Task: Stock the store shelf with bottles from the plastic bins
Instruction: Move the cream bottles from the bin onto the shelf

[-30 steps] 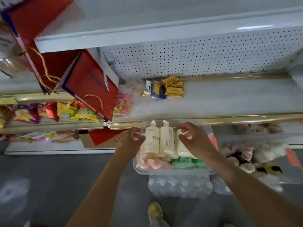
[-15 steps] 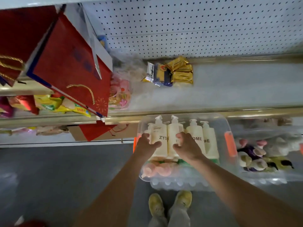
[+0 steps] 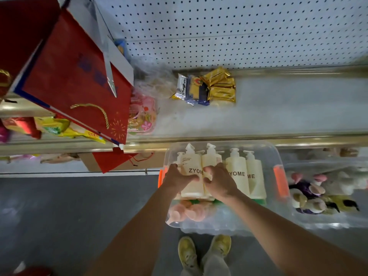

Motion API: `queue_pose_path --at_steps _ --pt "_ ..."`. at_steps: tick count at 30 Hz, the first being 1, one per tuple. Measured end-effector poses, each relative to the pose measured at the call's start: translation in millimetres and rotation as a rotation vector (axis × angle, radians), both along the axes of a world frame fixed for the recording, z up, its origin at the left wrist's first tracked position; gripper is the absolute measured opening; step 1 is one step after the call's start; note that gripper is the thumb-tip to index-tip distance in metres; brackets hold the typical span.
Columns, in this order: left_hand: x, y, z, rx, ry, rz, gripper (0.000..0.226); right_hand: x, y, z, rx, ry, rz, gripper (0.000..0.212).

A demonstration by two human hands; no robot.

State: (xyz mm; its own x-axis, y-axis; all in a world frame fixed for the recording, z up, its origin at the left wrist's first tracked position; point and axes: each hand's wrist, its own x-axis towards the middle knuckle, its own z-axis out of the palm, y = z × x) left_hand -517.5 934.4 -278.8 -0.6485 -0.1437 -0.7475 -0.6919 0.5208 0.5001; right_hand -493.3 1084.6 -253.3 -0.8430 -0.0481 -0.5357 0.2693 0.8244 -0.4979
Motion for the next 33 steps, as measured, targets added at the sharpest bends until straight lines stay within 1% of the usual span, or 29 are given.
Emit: queue_pose_path --at_steps 3,6,7,10,15,19,21,24,27,29,33 --pt "7 -6 16 0.238 -0.049 0.174 0.07 -1 0 12 -0.214 -0.107 -0.1 0.046" --pt "15 -9 39 0.4 0.001 0.239 0.066 2 3 33 -0.516 -0.282 -0.241 0.052" --pt "17 -9 48 0.434 0.03 0.252 0.062 3 6 40 -0.581 -0.304 -0.246 0.054" --pt "20 -10 79 0.532 0.105 0.289 0.056 3 14 61 -0.694 -0.309 -0.195 0.043" --pt "17 -16 130 0.601 0.256 0.251 0.058 -4 15 110 -0.753 -0.177 -0.141 0.057" --pt "8 -21 172 0.615 0.351 0.231 0.043 -7 10 146 -0.775 -0.046 -0.161 0.058" --pt "6 -24 192 0.642 0.4 0.191 0.043 -7 8 162 -0.799 0.011 -0.154 0.059" --pt "7 -29 222 0.644 0.483 0.122 0.048 -7 5 185 -0.845 0.079 -0.146 0.067" --pt "6 -33 252 0.64 0.571 0.092 0.042 -8 0 209 -0.886 0.16 -0.129 0.076" --pt "5 -35 273 0.647 0.625 0.077 0.039 -12 -2 225 -0.904 0.221 -0.107 0.075" --pt "-1 -44 314 0.662 0.694 0.031 0.041 -25 -11 263 -0.822 0.346 -0.058 0.073"
